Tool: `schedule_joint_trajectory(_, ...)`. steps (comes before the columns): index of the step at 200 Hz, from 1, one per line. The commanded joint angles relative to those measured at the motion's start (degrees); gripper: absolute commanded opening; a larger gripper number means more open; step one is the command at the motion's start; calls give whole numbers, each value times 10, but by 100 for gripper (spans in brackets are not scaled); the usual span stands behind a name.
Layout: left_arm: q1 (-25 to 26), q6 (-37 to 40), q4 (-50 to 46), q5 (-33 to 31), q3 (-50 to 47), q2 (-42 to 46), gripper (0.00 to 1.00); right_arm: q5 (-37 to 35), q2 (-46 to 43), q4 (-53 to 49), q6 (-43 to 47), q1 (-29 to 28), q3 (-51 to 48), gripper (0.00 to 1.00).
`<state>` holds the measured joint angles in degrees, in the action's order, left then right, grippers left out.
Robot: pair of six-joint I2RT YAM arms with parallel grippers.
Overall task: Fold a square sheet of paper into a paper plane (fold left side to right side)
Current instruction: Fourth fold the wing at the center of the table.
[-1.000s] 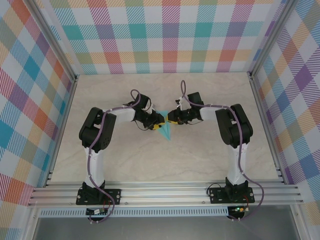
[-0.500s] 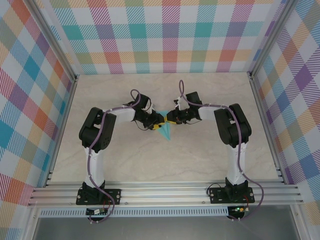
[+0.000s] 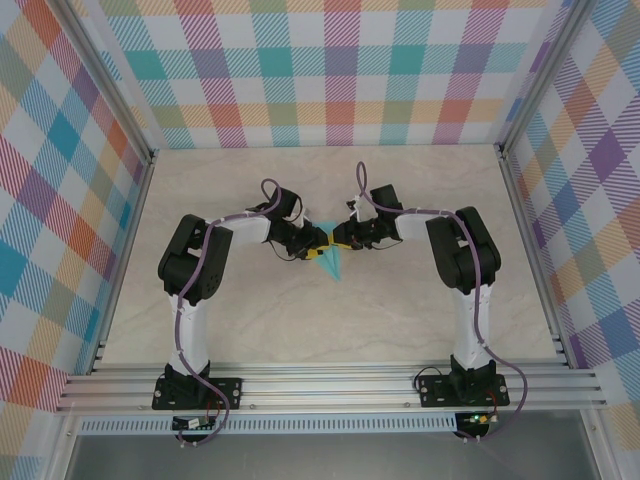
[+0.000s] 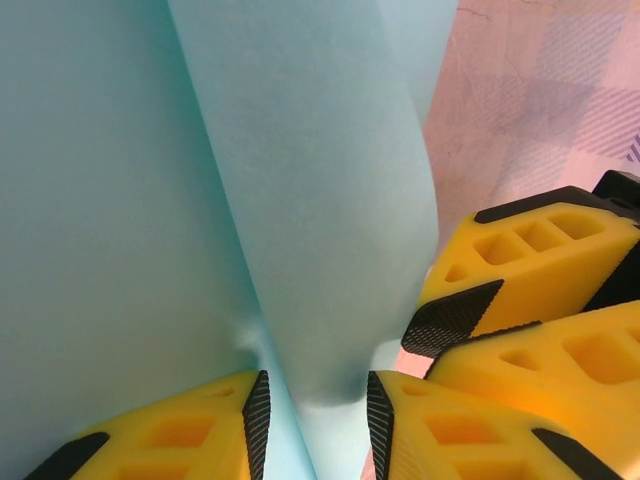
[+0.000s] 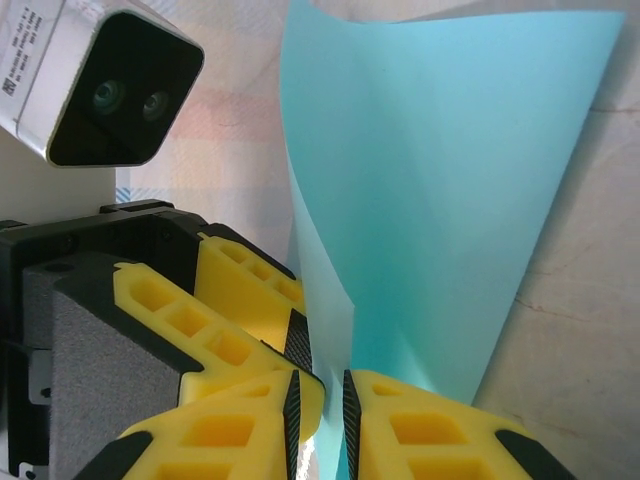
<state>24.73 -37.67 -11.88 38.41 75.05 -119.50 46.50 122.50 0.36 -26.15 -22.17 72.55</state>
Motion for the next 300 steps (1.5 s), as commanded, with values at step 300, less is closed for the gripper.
schedule_joint_trajectory(300, 10, 11, -9, -7, 6, -19, 31, -32, -17, -40, 35, -6, 11, 31)
